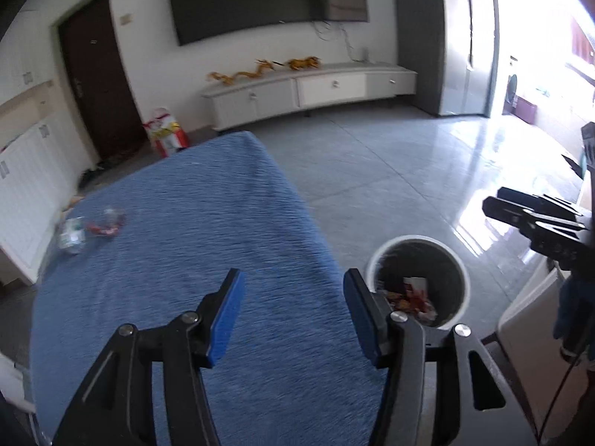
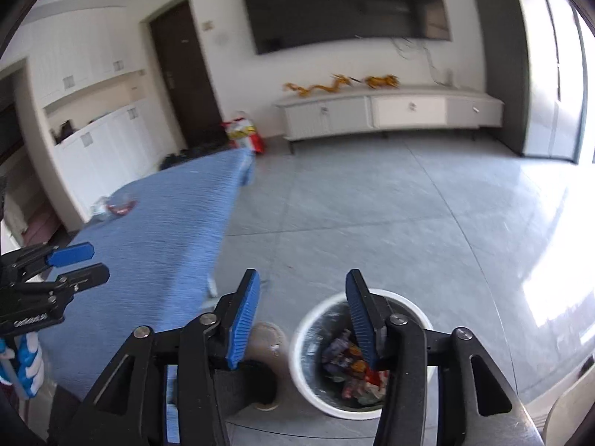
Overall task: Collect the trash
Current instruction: 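Move both tools back over the rug toward the last two items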
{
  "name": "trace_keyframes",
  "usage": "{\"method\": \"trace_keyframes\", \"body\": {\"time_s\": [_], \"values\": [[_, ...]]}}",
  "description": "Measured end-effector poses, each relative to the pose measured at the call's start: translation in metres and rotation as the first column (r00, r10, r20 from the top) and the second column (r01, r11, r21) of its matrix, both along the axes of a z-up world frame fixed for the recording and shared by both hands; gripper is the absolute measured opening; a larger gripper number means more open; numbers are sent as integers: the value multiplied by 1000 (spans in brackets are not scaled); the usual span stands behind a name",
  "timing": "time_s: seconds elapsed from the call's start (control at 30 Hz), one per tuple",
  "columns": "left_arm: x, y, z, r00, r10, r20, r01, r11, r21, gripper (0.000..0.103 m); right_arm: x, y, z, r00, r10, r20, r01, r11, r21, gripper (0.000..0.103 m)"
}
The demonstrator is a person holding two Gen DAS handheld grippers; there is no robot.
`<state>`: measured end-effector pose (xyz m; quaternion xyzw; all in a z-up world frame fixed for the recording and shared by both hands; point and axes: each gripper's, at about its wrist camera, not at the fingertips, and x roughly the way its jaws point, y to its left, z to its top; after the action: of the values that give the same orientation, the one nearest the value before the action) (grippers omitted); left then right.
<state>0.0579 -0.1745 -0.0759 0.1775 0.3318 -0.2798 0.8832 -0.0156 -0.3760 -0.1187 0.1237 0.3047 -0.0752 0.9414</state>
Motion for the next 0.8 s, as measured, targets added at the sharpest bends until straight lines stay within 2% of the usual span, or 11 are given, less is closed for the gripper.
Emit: {"method": "trace_keyframes", "body": {"time_s": [0.07, 0.17, 0.43, 0.8], "values": [[0, 25, 12, 998, 50, 27, -50, 999, -15, 55, 4, 20, 9, 999, 47, 11, -47, 999, -8, 52], [-2, 64, 23, 990, 130, 61, -128, 991, -40, 63, 12, 49, 21, 993, 116, 22, -116, 993, -17, 53], [-6, 153, 43, 948, 298, 112, -286, 952, -108, 67, 38, 127, 39, 958, 285, 11, -285, 958, -44, 57], [-2, 227, 37, 912, 399, 95, -378, 907, -185, 75, 59, 178, 55, 936, 352, -30, -353, 932, -87, 64]]}}
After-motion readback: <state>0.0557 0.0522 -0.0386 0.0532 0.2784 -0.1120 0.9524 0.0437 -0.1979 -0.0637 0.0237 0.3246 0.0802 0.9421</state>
